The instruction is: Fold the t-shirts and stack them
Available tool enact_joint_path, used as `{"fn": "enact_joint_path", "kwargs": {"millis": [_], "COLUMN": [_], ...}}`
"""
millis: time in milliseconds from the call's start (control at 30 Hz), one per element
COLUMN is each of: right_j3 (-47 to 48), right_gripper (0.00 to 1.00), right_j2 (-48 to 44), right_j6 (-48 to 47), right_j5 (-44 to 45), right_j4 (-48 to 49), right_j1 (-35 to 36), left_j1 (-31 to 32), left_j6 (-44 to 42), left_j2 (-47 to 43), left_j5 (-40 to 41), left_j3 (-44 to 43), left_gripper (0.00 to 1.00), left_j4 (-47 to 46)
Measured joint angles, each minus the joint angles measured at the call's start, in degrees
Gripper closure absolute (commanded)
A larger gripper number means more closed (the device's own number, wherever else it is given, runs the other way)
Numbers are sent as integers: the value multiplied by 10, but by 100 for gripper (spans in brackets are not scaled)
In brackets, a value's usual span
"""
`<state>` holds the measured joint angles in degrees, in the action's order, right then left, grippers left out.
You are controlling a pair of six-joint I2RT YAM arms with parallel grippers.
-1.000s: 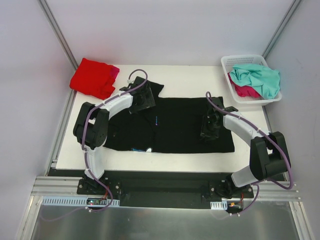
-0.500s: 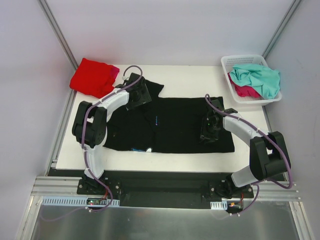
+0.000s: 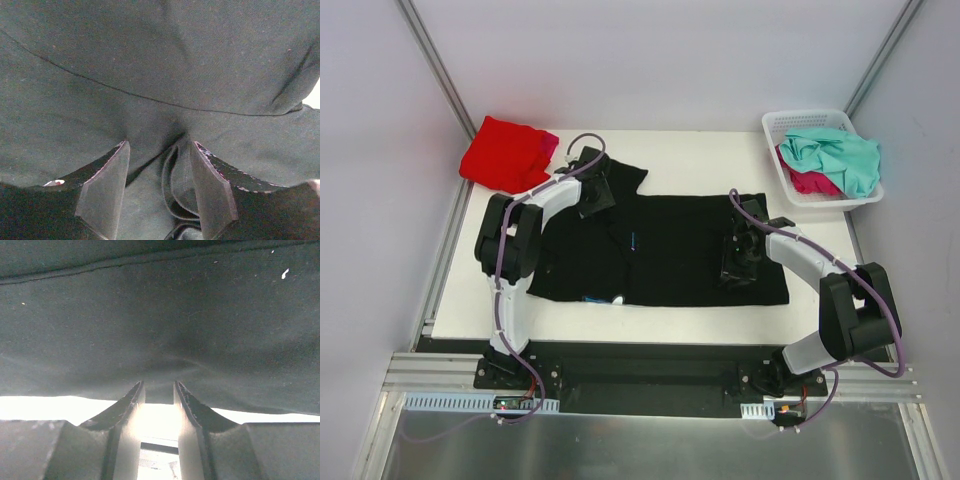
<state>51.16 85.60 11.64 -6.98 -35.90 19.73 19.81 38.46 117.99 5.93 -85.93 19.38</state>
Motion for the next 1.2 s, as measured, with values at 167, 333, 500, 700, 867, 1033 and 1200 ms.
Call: {"fn": "enact_joint_path", "kwargs": {"millis": [167,333,500,700,867,1033,1200], "right_j3": [0,0,-1,-1,-1,-1,-1], "right_gripper": [68,68,68,68,68,68,68], "right_j2": [0,0,0,0,0,0,0], "right_j6": [-2,-3,-4,-4,-4,-4,-4], "right_j5": [-2,-9,-12,-13,-13,-13,-13], "right_j4": [0,0,0,0,0,0,0], "right_j1": [0,0,0,0,0,0,0], "left_j1": [0,0,0,0,0,0,0], "left_j6": [1,1,0,-1,1,1,1], "left_j2": [8,9,9,9,9,9,9], "left_j5": [-8,-10,-11,-15,-16,-16,-16], "left_j3": [-4,-19,-39,-45,-43,-35,-18], "left_gripper": [57,62,72,71,71,71,71], "left_j4": [0,0,-2,-5,-6,-7,-6]}}
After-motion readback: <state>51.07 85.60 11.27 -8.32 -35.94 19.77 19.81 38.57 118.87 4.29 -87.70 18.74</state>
